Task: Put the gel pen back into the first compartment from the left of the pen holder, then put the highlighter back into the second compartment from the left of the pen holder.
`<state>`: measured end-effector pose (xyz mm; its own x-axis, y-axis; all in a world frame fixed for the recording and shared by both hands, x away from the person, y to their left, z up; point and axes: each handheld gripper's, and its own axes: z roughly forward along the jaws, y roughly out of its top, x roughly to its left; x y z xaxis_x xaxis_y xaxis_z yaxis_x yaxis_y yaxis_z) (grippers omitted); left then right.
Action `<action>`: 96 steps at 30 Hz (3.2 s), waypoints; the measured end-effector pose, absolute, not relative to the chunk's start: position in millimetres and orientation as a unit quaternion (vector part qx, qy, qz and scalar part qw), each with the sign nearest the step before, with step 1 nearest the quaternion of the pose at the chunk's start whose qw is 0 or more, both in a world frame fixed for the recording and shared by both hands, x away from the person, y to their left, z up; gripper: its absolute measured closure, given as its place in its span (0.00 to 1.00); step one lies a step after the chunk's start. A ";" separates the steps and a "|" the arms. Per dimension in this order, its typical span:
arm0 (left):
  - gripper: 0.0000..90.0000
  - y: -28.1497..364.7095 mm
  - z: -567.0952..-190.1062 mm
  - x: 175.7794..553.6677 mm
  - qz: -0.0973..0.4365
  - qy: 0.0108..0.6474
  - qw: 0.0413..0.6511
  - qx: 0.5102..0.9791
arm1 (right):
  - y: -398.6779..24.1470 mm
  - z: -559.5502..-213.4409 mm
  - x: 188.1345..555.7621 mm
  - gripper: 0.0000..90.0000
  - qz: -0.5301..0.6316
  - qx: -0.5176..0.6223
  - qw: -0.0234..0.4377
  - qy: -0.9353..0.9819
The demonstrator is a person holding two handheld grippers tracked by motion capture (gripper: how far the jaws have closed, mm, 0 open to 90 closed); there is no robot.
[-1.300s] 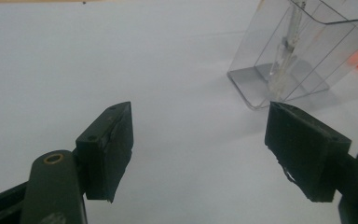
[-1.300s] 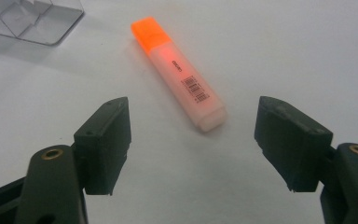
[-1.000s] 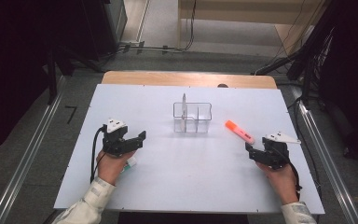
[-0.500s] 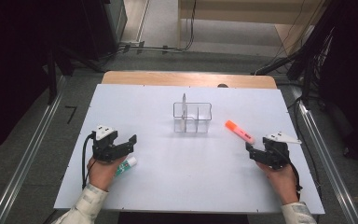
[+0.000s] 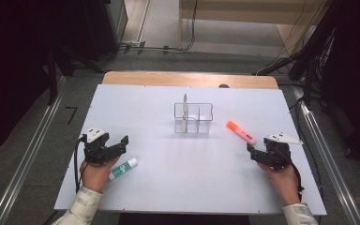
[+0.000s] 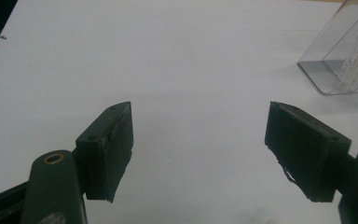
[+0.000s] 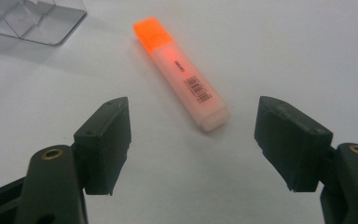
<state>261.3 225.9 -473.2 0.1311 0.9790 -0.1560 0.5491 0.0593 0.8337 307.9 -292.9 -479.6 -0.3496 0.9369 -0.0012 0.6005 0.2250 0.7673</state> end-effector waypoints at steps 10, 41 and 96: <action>0.26 225.5 -472.7 261.2 0.266 0.601 0.408 0.634 | -292.7 -479.8 311.7 0.31 0.347 0.512 0.237 0.749; 0.26 219.8 -474.2 262.4 0.261 0.597 0.408 0.640 | -287.1 -486.6 357.9 0.36 0.331 0.512 0.208 0.764; 0.26 216.1 -475.7 264.0 0.253 0.595 0.407 0.645 | -262.2 -491.7 390.4 0.70 0.273 0.477 0.176 0.817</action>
<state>264.0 216.1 -475.7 0.1649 0.9735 -0.1582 0.5615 0.0392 0.8266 390.4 -262.2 -491.7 -0.4833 0.8750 -0.0262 0.6833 0.3958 0.6136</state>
